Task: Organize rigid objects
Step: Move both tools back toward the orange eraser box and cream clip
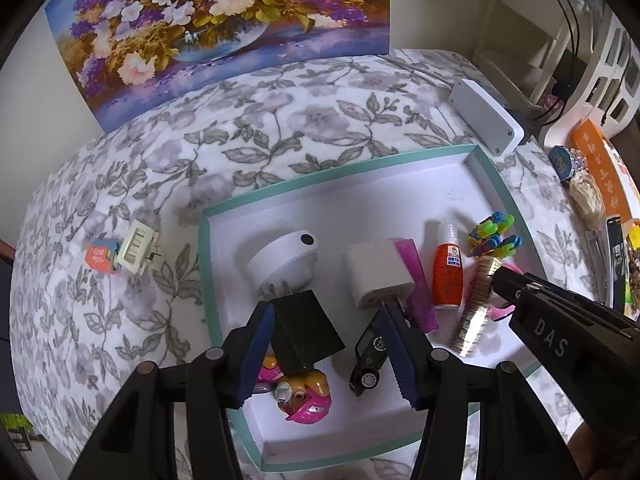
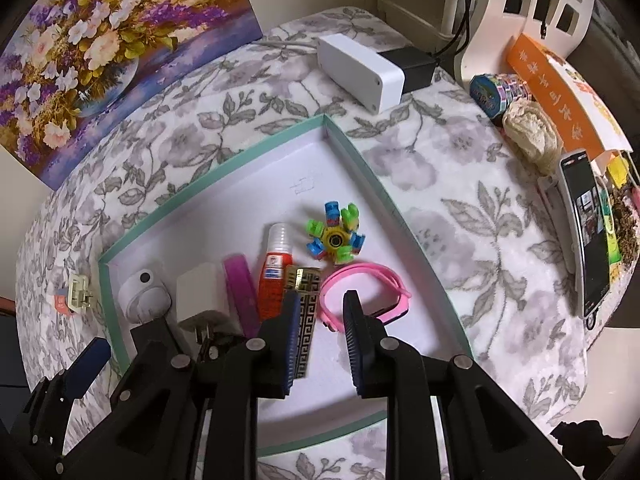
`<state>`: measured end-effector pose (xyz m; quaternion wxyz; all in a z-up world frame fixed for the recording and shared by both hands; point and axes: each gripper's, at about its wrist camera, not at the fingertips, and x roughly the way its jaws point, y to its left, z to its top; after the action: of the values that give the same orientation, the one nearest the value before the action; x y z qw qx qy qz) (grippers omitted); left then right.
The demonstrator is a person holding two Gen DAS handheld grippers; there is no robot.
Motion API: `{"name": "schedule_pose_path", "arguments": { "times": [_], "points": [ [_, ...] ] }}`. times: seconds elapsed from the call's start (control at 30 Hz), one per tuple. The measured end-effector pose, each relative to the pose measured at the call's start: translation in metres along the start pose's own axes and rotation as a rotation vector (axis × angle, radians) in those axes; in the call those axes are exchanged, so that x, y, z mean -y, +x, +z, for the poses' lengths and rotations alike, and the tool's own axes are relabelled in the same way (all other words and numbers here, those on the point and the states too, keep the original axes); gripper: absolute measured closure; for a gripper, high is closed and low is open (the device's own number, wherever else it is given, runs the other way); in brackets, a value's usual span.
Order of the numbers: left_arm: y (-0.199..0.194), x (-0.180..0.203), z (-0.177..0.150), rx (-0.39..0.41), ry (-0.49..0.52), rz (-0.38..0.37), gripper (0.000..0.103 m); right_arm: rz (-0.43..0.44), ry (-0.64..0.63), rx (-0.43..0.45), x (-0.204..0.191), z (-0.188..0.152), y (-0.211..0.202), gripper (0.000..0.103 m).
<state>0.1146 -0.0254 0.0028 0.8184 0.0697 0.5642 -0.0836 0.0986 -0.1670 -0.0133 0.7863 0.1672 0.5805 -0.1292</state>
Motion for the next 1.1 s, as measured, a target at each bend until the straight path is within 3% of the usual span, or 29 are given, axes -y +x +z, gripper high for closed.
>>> {"name": "schedule_pose_path", "arguments": {
  "times": [0.4,0.7,0.77,0.83,0.9,0.97,1.1],
  "points": [
    [-0.01,-0.026,0.004,0.018,-0.076,0.001,0.042,-0.014,-0.027,0.032,-0.013,-0.002,-0.013,0.08],
    [-0.013,-0.058,0.004,0.023,-0.164,0.021,0.034,-0.034,-0.053,0.034,-0.025,-0.005,-0.013,0.079],
    [-0.013,-0.067,0.003,0.023,-0.194,0.027,0.028,-0.043,-0.058,0.039,-0.029,-0.006,-0.014,0.07],
    [-0.012,-0.077,0.003,0.021,-0.231,0.041,0.01,-0.042,-0.065,0.043,-0.034,-0.007,-0.014,0.051],
    [-0.012,-0.087,0.002,0.022,-0.262,0.062,0.003,-0.037,-0.082,0.04,-0.04,-0.008,-0.013,0.05],
    [-0.012,-0.097,0.001,0.022,-0.288,0.082,0.001,-0.045,-0.093,0.042,-0.046,-0.009,-0.013,0.048],
    [-0.011,-0.116,-0.003,0.015,-0.344,0.098,0.0,-0.061,-0.124,0.063,-0.059,-0.013,-0.014,0.03]
  ]
}}
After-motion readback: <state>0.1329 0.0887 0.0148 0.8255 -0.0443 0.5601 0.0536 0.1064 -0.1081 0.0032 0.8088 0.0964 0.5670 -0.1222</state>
